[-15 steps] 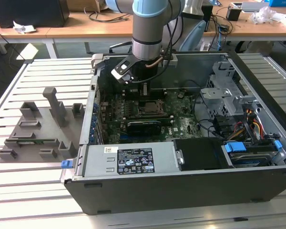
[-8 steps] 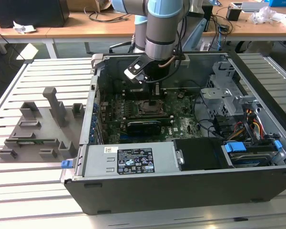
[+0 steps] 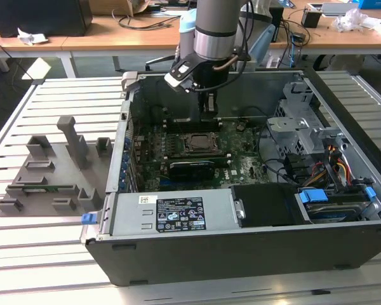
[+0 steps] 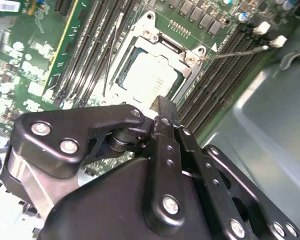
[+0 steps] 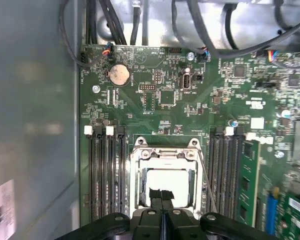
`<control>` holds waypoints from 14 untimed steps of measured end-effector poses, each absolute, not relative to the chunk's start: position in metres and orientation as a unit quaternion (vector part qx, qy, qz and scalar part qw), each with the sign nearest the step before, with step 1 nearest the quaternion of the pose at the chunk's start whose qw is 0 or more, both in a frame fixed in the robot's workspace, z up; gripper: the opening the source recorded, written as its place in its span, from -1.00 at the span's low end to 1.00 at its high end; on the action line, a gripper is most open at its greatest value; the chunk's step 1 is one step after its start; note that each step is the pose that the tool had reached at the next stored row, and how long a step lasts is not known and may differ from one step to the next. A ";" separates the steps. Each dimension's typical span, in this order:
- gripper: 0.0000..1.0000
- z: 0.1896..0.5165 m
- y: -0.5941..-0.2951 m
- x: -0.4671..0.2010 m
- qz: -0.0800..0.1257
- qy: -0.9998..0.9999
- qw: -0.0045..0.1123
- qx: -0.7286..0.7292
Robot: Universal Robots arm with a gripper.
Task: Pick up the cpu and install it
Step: 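Close the cpu cover, then install the first cpu locking lever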
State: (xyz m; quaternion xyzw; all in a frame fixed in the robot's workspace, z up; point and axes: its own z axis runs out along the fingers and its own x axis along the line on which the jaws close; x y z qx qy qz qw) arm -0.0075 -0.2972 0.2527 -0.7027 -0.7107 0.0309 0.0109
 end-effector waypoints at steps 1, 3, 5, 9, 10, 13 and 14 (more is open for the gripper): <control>-0.79 0.254 -0.297 -0.008 0.031 -0.711 0.011 -0.703; -0.79 0.255 -0.297 -0.008 0.031 -0.711 0.011 -0.703; -0.79 0.255 -0.297 -0.008 0.031 -0.711 0.011 -0.703; -0.79 0.255 -0.297 -0.008 0.031 -0.711 0.011 -0.703; -0.79 0.255 -0.297 -0.008 0.031 -0.711 0.011 -0.703; -0.79 0.255 -0.297 -0.008 0.031 -0.711 0.011 -0.703; -0.79 0.255 -0.297 -0.008 0.030 -0.711 0.011 -0.703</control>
